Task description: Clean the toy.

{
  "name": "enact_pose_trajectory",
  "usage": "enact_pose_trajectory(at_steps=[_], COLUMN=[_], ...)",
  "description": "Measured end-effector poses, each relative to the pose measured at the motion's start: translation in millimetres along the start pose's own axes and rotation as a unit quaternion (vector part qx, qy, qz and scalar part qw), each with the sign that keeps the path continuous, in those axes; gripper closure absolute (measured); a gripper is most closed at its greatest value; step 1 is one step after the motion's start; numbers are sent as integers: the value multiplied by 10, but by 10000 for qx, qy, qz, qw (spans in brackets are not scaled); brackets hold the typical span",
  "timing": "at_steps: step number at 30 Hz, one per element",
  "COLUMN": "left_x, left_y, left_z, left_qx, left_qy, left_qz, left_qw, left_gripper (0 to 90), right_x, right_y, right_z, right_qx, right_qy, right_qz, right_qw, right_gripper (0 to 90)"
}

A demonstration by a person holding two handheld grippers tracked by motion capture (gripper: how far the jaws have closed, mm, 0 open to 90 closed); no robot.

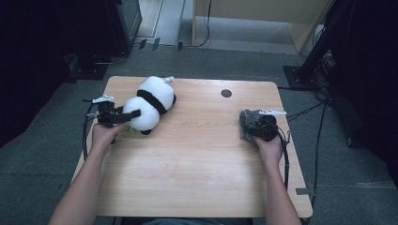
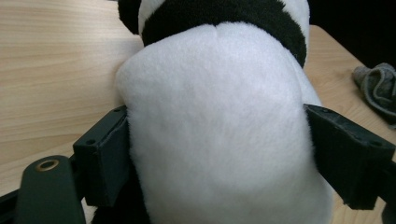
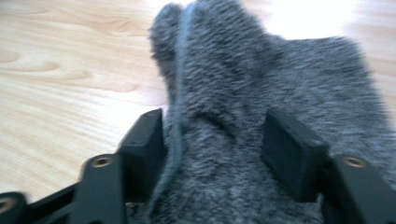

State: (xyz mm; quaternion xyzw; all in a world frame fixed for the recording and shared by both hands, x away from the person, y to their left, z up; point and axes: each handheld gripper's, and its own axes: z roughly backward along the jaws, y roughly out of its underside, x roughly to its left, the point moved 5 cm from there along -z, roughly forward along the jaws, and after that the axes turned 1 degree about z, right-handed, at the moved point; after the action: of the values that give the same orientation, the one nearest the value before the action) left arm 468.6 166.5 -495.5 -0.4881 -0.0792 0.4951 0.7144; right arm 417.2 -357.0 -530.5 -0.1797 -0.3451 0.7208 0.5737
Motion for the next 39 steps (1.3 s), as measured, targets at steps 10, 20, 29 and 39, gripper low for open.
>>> enact_pose_trajectory(at_steps=[10, 20, 29, 39], left_x=[-12, -31, -189, -684], left_y=[-50, -73, -93, 67], left_z=[58, 114, 277, 358], left_qx=[270, 204, 224, 268], left_qy=[-155, -166, -239, 188], left_qz=[-53, -111, -357, -967], left_qw=[9995, 9996, 9988, 9948], left_gripper=[130, 1, 0, 0], right_x=[73, 162, 331, 627], right_y=[-63, -78, -29, 125], right_z=[125, 260, 406, 541], right_qx=[-144, -139, -110, -122], right_qy=[-239, -290, -475, -758], right_qz=[-154, 8, 217, 439], right_qw=[9995, 9995, 9986, 9961], right_gripper=[295, 295, 295, 304])
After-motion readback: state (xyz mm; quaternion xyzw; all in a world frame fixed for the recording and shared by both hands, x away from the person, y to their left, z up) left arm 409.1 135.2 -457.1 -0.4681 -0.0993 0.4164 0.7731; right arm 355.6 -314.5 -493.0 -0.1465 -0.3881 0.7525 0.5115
